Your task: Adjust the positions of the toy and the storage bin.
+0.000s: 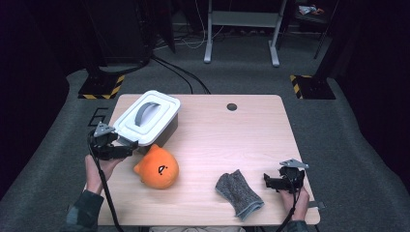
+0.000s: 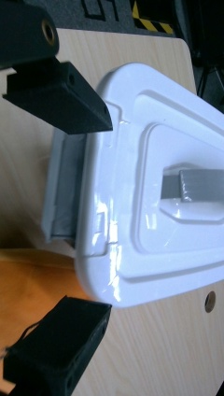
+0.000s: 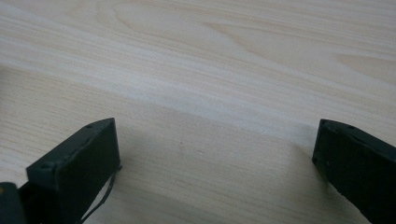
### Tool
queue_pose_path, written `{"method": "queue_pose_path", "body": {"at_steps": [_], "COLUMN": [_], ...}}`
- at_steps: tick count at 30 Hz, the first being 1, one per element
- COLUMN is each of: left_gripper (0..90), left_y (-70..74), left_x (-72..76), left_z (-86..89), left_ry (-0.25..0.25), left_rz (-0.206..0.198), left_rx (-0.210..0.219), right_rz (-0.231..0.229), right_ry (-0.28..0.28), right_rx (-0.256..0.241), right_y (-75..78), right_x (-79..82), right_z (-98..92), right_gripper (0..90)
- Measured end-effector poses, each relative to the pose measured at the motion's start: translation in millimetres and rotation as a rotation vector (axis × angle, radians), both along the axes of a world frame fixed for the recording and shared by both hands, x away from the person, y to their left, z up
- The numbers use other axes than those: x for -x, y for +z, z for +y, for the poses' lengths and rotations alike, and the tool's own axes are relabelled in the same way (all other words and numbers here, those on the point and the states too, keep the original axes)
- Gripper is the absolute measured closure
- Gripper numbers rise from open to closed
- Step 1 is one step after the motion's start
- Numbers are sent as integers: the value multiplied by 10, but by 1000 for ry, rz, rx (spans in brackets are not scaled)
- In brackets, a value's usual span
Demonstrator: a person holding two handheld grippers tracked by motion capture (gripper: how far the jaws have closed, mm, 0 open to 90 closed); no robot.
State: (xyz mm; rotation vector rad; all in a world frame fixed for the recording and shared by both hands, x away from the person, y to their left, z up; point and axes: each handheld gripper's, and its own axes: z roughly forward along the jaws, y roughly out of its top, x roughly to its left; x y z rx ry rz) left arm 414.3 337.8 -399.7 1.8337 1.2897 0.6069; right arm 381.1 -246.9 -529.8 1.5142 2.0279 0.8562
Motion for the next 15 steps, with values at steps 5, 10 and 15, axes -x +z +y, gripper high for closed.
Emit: {"method": "queue_pose_path", "body": {"at_steps": [5, 10, 15], "left_gripper": [54, 17, 31], "left_y": [12, 1, -12], "left_x": [-246, -419, -597], "left_z": [-24, -41, -69], "left_ry": [14, 17, 29], "left_rz": [25, 58, 59], "left_rx": [-22, -35, -41], "right_rz": [0, -1, -1], "right_ry": [1, 1, -1], "right_rx": [0, -1, -2], "right_y": [-1, -1, -1], "right_x": [0, -1, -1], "right_z": [0, 0, 1], "right_gripper": [0, 0, 0]}}
